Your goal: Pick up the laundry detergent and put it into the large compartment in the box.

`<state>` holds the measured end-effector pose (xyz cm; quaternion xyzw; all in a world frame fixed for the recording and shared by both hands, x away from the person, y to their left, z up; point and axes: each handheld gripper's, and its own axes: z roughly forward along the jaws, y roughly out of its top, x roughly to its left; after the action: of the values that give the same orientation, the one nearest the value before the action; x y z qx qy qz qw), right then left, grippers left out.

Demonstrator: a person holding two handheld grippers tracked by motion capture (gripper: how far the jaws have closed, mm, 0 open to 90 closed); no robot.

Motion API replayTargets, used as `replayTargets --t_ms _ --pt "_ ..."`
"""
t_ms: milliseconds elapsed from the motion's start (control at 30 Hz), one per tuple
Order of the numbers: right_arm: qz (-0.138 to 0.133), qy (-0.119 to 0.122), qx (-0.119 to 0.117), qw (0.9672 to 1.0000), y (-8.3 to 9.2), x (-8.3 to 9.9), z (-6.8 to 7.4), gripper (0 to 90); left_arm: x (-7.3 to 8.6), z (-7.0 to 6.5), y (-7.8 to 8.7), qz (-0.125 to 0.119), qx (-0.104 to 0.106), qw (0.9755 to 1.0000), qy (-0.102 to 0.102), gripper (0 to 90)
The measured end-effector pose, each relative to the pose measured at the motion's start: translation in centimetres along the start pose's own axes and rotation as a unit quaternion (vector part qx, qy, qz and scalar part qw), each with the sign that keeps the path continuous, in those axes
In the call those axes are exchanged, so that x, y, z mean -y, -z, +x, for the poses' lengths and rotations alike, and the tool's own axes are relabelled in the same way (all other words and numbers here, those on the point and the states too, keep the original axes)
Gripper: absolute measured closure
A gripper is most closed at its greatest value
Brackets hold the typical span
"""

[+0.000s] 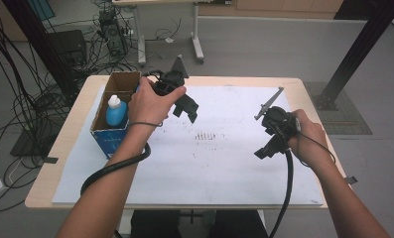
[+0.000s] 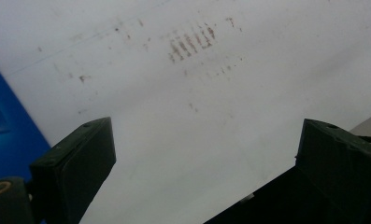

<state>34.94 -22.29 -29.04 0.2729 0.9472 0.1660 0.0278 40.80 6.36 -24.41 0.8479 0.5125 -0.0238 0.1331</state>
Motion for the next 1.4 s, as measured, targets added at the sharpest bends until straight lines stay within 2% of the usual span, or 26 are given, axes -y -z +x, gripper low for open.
replayTargets --t_ms 167,433,1033,1400 --pt "-0.003 -0.003 0.001 1.0000 0.1 0.2 0.0 6.5 0.4 -0.2 -2.0 0.003 0.014 0.9999 0.006 5.1" --pt "-0.004 -0.002 0.001 1.0000 0.1 0.1 0.0 6.5 0.8 0.0 -4.7 0.016 0.020 0.9996 0.006 5.1" --pt "-0.001 -0.004 -0.001 1.0000 -0.3 0.2 -0.1 6.5 1.5 0.0 -8.2 0.030 0.035 0.9989 0.010 5.0" --pt "0.000 -0.004 0.000 1.0000 -0.5 0.4 0.0 6.5 1.7 0.2 -8.9 0.032 0.039 0.9987 0.012 5.1"
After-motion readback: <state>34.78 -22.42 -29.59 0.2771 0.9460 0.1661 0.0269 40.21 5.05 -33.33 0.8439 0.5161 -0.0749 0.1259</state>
